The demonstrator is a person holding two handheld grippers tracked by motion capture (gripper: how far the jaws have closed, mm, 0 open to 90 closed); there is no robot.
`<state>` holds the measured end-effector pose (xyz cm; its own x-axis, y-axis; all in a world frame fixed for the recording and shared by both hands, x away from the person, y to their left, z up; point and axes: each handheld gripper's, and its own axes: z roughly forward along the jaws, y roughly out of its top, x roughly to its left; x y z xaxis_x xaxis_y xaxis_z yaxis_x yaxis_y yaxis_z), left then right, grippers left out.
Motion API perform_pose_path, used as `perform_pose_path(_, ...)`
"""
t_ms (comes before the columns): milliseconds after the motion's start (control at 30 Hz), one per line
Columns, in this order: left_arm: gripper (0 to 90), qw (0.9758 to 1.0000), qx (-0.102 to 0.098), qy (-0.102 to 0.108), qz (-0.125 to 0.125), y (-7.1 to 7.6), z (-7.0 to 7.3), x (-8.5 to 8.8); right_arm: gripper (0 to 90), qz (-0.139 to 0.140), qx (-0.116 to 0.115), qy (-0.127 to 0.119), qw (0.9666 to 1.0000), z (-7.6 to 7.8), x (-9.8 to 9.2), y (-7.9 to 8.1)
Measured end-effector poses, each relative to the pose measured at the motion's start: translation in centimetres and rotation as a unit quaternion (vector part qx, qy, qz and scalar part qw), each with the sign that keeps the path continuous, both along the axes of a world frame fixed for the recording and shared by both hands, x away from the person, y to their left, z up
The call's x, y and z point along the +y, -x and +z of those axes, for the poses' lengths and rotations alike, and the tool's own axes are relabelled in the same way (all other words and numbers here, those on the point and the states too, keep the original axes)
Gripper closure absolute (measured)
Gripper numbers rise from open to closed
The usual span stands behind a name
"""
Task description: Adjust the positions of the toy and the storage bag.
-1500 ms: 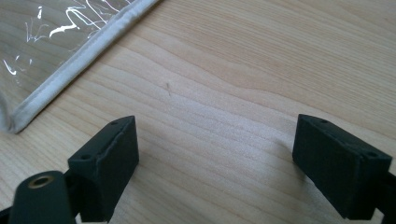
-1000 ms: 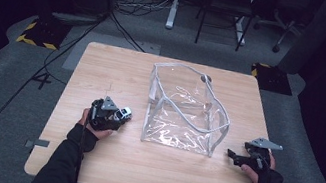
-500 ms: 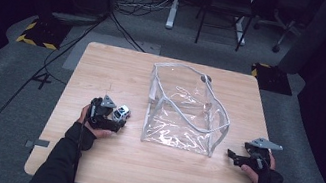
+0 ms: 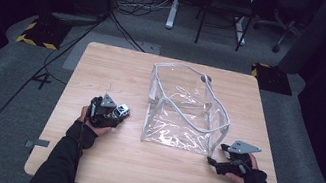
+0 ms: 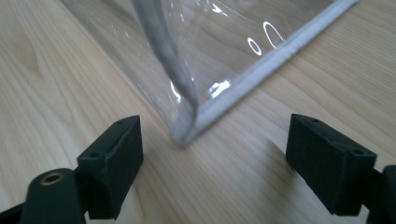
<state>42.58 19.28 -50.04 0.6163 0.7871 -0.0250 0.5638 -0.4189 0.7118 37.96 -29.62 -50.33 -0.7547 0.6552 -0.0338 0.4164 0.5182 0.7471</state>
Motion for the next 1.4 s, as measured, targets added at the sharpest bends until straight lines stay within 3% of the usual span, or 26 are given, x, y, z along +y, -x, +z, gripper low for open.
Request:
perform_pose_path(33,47.9,1.0,0.0,0.0,0.0,0.0,0.0,0.0,21.3,-0.006,0.004,-0.004,1.0,0.0,0.5,-0.2)
perform_pose_path(100,48.0,1.0,-0.001,-0.001,0.0,0.0,0.0,0.0,34.8,-0.003,0.003,-0.011,0.9999,0.0,1.1,-0.6)
perform_pose_path(167,48.0,1.0,-0.001,-0.001,-0.001,0.0,0.0,0.1,38.2,0.004,0.003,-0.015,0.9999,0.1,1.7,-0.9)
perform_pose_path(200,48.0,1.0,-0.003,-0.003,-0.003,-0.1,0.0,0.1,37.4,0.017,-0.004,-0.011,0.9998,0.1,2.1,-1.0)
perform_pose_path(267,48.0,1.0,-0.003,-0.003,-0.007,-0.1,0.0,0.2,35.9,0.015,-0.012,-0.009,0.9998,0.1,2.8,-1.3)
perform_pose_path(433,48.0,1.0,0.001,0.002,-0.009,-0.2,0.0,0.3,36.0,0.026,-0.016,-0.007,0.9995,0.1,4.0,-2.5)
perform_pose_path(833,48.0,1.0,-0.003,-0.001,0.004,-0.7,0.0,1.3,36.0,0.032,-0.012,-0.009,0.9994,0.1,7.3,-5.2)
perform_pose_path(1400,48.0,0.9997,-0.003,-0.004,0.024,-1.0,0.0,2.7,34.0,0.026,-0.01,-0.005,0.9996,0.1,11.5,-6.5)
